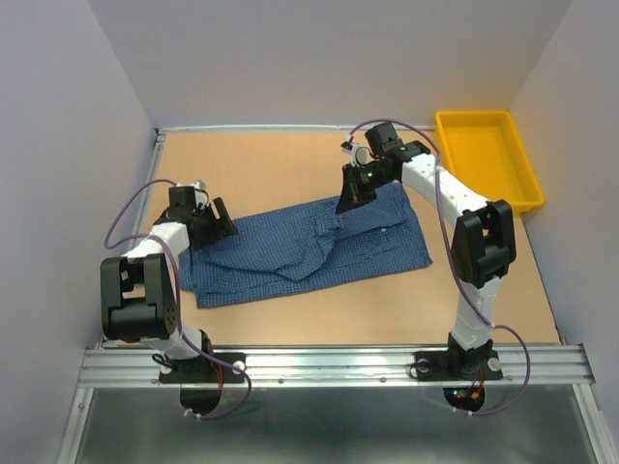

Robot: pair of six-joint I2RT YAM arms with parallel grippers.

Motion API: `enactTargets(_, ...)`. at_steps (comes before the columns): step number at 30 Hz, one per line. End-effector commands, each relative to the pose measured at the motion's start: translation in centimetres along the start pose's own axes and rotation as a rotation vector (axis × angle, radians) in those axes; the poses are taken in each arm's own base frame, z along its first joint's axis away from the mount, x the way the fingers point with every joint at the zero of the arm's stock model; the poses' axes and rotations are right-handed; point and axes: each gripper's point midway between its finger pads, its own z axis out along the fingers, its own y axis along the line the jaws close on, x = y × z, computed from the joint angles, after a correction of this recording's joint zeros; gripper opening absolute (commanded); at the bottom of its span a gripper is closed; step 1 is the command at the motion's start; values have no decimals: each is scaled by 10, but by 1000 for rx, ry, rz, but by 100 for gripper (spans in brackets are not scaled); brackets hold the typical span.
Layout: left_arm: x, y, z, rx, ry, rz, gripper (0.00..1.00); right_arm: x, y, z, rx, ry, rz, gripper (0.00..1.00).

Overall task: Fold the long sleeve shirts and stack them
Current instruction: Fold the shirt

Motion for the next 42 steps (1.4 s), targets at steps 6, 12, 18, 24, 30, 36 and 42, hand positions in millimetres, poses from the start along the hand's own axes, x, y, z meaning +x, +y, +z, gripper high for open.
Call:
enactTargets(6, -9, 10, 4, -74, 6, 12, 83, 19, -37, 10, 74, 16, 63, 4)
enactTargets(12, -16, 11, -2, -88, -33, 44, 83, 48, -79, 1, 244, 29, 174, 13)
enactTargets(18, -21, 9, -6, -79, -56, 52, 83, 45, -123, -32, 472, -93, 271, 43)
enactTargets(24, -25, 5, -10, -66, -75, 59, 83, 24, -107, -46, 402, -246, 247, 48)
enactTargets(30, -24, 4, -8, -58, -70, 60, 83, 23, -63, -31, 172, -282, 182, 63)
enactTargets(36, -23, 2, -7, -55, -66, 62, 83, 32, -38, -4, 432, -317, -1, 67)
enactTargets(42, -22, 3, -7, -66, -64, 67, 83, 54, -68, 10, 743, -371, 49, 70)
